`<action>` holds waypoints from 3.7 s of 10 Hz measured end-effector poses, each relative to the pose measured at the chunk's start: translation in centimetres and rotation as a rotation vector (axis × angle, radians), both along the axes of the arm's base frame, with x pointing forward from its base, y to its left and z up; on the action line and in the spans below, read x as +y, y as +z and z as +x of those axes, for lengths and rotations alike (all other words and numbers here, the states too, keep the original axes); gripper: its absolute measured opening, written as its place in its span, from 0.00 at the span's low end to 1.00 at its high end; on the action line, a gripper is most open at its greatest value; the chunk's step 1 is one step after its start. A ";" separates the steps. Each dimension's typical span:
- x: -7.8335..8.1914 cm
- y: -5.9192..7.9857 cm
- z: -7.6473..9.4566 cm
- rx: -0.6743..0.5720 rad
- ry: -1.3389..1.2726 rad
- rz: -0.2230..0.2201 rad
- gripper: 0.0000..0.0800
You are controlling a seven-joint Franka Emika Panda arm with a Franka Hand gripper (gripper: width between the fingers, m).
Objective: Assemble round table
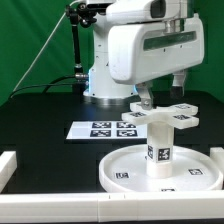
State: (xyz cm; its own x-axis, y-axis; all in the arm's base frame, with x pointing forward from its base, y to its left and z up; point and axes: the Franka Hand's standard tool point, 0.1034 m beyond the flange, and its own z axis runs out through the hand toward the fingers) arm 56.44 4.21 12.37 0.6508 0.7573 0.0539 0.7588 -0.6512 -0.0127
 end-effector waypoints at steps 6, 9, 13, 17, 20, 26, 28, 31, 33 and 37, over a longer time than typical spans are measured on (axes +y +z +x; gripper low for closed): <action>-0.3 -0.6 -0.1 -0.013 0.390 -0.041 0.81; -0.3 -1.2 0.0 -0.004 0.384 -0.046 0.81; -0.2 -1.8 -0.1 0.004 0.378 -0.047 0.81; -0.6 -1.9 -0.1 0.006 0.371 -0.047 0.55; -0.6 -1.9 -0.1 0.008 0.334 -0.046 0.55; -0.8 -2.0 -0.3 0.034 -0.187 -0.030 0.55; -0.7 -2.0 -0.4 0.026 -0.383 -0.020 0.55; -0.7 -2.0 -0.5 0.021 -0.611 -0.012 0.55; -0.7 -2.1 -0.5 0.025 -0.735 -0.009 0.55; -0.4 -2.1 -0.5 0.041 -1.155 0.036 0.55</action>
Offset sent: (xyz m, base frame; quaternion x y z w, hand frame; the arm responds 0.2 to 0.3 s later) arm -0.0025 0.0125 -0.0052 0.0037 0.0138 -0.2529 0.9674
